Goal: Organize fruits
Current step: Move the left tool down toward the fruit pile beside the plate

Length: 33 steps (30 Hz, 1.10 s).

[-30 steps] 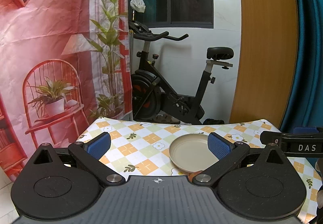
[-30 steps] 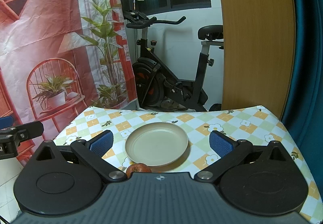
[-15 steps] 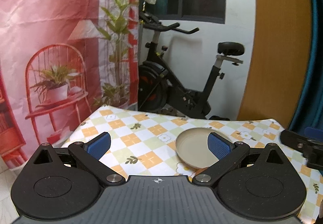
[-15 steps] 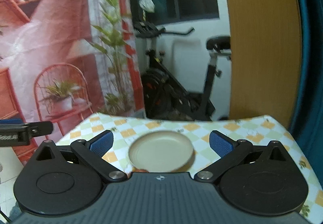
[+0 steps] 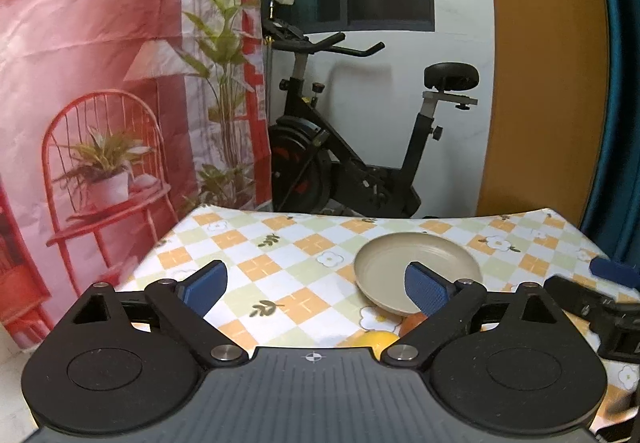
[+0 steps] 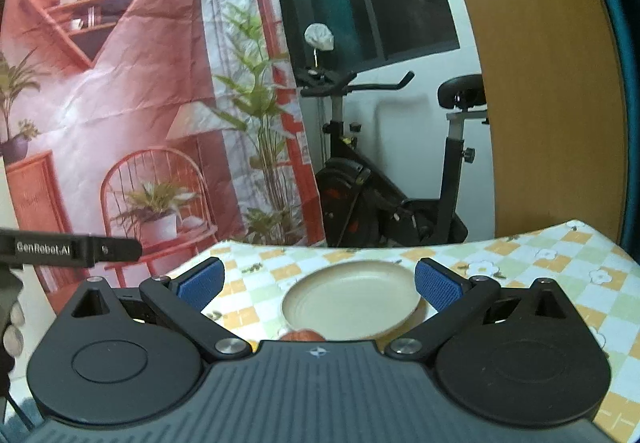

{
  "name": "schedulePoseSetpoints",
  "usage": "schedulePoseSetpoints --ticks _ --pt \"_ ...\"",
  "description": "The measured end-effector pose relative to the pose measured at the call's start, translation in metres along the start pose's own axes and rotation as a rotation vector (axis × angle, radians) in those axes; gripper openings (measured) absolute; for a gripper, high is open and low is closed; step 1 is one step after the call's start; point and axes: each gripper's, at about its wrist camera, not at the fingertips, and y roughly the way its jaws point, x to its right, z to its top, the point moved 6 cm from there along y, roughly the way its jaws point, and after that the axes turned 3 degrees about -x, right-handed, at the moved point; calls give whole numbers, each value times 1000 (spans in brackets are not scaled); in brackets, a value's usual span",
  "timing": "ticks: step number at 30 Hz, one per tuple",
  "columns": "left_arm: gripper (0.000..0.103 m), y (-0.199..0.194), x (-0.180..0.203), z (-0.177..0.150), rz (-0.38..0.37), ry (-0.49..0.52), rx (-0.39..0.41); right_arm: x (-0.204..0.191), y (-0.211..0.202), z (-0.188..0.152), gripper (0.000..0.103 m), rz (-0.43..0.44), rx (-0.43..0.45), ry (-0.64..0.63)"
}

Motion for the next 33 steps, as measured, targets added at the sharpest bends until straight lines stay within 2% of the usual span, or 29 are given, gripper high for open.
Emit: schedulePoseSetpoints --ticks 3,6,7,11,14,16,19,21,24,33 --pt "95 7 -2 -7 -10 -18 -18 8 3 -11 103 -3 -18 19" --pt "83 13 3 -14 -33 6 -46 16 10 -23 103 25 -93 34" --pt "82 15 4 -17 -46 6 -49 16 10 -26 103 23 -103 19" --pt "82 13 4 -26 -130 -61 15 15 13 -37 103 2 -151 -51" --pt "82 15 6 -27 -158 -94 46 11 17 -47 103 -10 -188 -94" --pt "82 21 13 -26 -161 -68 15 10 21 -54 103 -20 -219 -118" --pt "83 32 19 -27 -109 -4 -61 10 25 -59 103 -10 -234 -137" --pt "83 37 19 -30 -103 6 -94 12 26 -61 103 -11 -241 -136" --pt "83 41 18 -32 -115 6 -117 13 26 -61 103 -6 -244 -140" --pt "85 37 33 -42 -128 119 -150 18 28 -64 103 14 -263 -117"
